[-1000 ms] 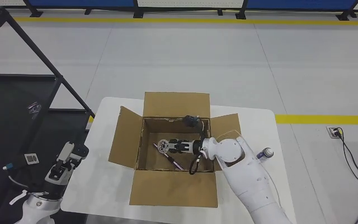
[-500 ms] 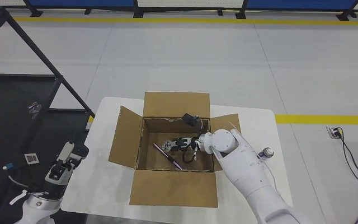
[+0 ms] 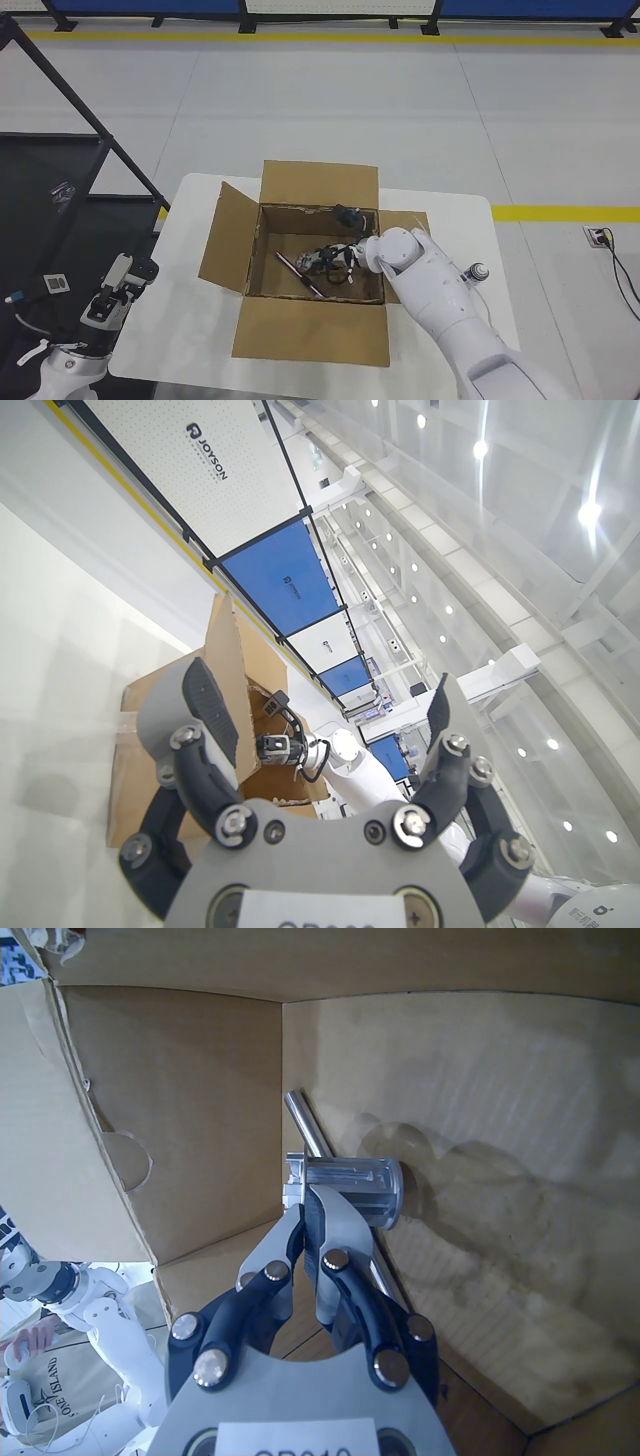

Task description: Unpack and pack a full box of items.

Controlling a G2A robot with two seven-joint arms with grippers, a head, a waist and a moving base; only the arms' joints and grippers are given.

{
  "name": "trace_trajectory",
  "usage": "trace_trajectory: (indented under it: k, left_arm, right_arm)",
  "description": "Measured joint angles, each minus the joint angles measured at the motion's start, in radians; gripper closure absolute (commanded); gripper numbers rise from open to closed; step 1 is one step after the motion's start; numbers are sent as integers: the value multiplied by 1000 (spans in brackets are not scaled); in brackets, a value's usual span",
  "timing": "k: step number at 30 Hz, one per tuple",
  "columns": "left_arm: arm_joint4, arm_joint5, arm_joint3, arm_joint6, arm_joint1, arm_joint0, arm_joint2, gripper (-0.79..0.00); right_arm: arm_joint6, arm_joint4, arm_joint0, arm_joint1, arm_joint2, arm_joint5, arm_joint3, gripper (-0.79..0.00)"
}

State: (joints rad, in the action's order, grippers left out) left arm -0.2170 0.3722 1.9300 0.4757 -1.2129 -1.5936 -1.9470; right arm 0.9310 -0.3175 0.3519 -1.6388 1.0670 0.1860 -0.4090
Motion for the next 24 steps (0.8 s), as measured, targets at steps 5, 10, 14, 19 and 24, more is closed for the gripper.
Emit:
trace_trajectory:
  k: [5, 10, 14, 19, 24]
  left_arm:
    - [0, 0, 0, 0, 0, 0, 0, -785]
    - [0, 0, 0, 0, 0, 0, 0, -785]
    - [0, 0, 0, 0, 0, 0, 0, -785]
    - [0, 0, 0, 0, 0, 0, 0, -785]
    - [0, 0, 0, 0, 0, 0, 0, -785]
  right_arm:
    - [-14, -14, 0, -4, -15, 4, -2, -329]
    - [-22, -33, 7, -7, -31, 7, -25, -342]
    - [-48, -69, 16, -7, -50, 9, -60, -357]
    - [-103, -149, 49, -5, -84, 29, -141, -388]
    - [-183, -236, 116, 11, -93, 27, -287, -643]
